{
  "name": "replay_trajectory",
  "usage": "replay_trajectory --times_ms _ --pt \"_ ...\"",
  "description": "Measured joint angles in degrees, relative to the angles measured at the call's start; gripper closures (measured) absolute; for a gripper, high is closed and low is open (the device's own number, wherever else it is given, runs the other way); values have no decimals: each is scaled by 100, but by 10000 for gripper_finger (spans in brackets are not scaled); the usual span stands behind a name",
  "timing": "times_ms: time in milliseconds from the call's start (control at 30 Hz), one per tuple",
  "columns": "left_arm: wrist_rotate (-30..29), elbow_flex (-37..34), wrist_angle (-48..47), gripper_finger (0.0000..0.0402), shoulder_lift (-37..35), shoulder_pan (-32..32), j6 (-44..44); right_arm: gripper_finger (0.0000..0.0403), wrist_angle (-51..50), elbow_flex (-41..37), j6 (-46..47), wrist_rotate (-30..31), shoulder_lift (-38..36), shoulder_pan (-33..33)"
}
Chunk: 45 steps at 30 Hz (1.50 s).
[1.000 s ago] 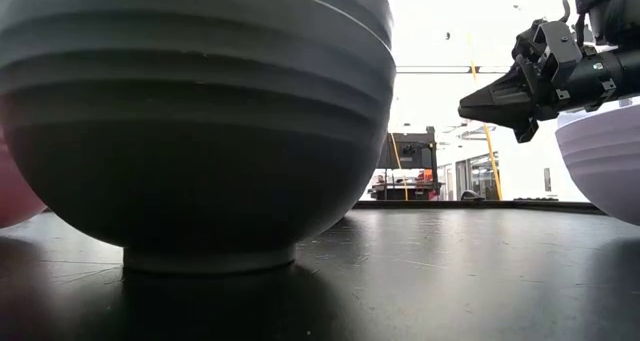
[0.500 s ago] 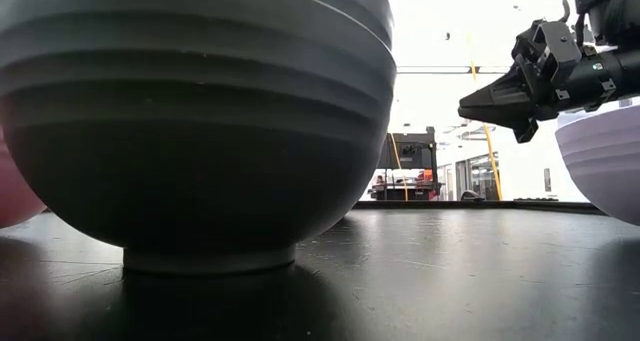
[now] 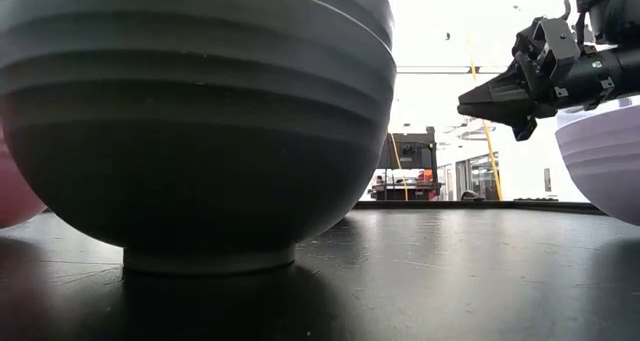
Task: Nest bowls inside each other
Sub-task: Stack the black bowl on top of the stacked white bowl
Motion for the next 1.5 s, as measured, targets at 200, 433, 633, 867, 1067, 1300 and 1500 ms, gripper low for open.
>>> replay_trajectory --times_ms 200,433,633,867,1067,1300,1500 --pt "57 -408 -159 192 -745 707 -134 305 -36 0 43 5 0 -2" --pt "118 -1227 -161 192 -2366 924 -461 305 -37 1 43 9 0 0" --pt "45 -1896 -43 192 -3238 702 -835 305 14 0 28 22 0 -2" --pt "25 -2455 339 192 -3691 347 -888 305 40 1 43 29 0 -2" --pt "-138 -2659 20 192 -3796 180 -674 305 52 0 43 32 0 -2" --pt "-405 -2991 259 193 -3927 -69 -298 305 52 0 45 34 0 -2" --pt "-560 -3405 791 193 -4400 -68 -173 305 52 0 45 35 0 -2"
